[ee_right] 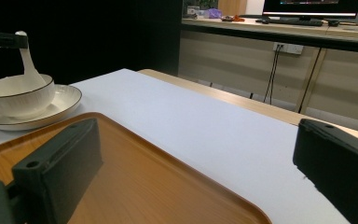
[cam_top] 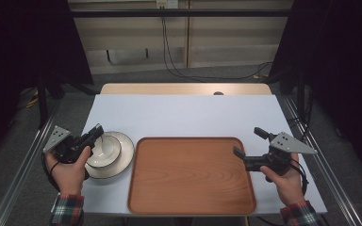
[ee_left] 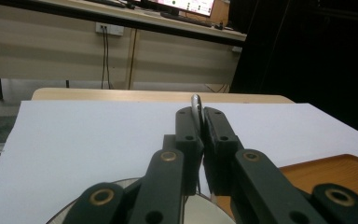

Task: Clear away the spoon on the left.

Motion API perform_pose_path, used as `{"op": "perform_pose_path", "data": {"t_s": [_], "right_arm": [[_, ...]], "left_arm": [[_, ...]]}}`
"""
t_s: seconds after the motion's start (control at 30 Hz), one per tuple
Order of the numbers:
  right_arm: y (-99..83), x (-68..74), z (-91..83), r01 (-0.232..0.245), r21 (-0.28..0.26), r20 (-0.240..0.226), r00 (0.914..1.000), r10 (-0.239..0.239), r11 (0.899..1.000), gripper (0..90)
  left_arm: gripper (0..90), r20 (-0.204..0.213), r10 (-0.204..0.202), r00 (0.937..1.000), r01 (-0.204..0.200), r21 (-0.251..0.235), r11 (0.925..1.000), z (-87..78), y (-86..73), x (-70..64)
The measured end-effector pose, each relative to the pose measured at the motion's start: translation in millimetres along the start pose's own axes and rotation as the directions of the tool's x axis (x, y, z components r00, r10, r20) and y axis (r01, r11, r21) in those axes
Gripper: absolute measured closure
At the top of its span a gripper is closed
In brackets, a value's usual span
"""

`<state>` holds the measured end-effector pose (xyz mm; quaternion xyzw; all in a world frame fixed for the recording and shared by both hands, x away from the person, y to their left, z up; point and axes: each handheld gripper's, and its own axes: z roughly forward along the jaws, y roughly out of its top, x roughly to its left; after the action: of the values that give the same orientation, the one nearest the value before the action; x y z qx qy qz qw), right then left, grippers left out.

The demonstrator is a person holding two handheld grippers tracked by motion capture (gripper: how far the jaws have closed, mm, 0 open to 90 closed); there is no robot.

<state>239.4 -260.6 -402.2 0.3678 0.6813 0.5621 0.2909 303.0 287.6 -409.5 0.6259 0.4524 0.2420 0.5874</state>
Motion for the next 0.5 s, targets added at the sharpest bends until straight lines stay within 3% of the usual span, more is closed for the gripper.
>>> {"op": "perform_pose_path", "data": {"t_s": [0.43,0.5], "right_arm": [[-0.7,1.3,1.3,0.002,0.003,-0.003,1.0,-0.002,1.0,0.8],[-0.7,1.3,1.3,0.002,0.002,-0.003,1.0,-0.002,1.0,0.7]], "left_arm": [[85.4,0.053,-0.028,0.9982,0.03,-0.033,0.999,-3.0,14.8,-7.7],[85.4,0.06,-0.018,0.998,0.02,-0.033,0.9992,-3.5,18.5,-8.7]]}}
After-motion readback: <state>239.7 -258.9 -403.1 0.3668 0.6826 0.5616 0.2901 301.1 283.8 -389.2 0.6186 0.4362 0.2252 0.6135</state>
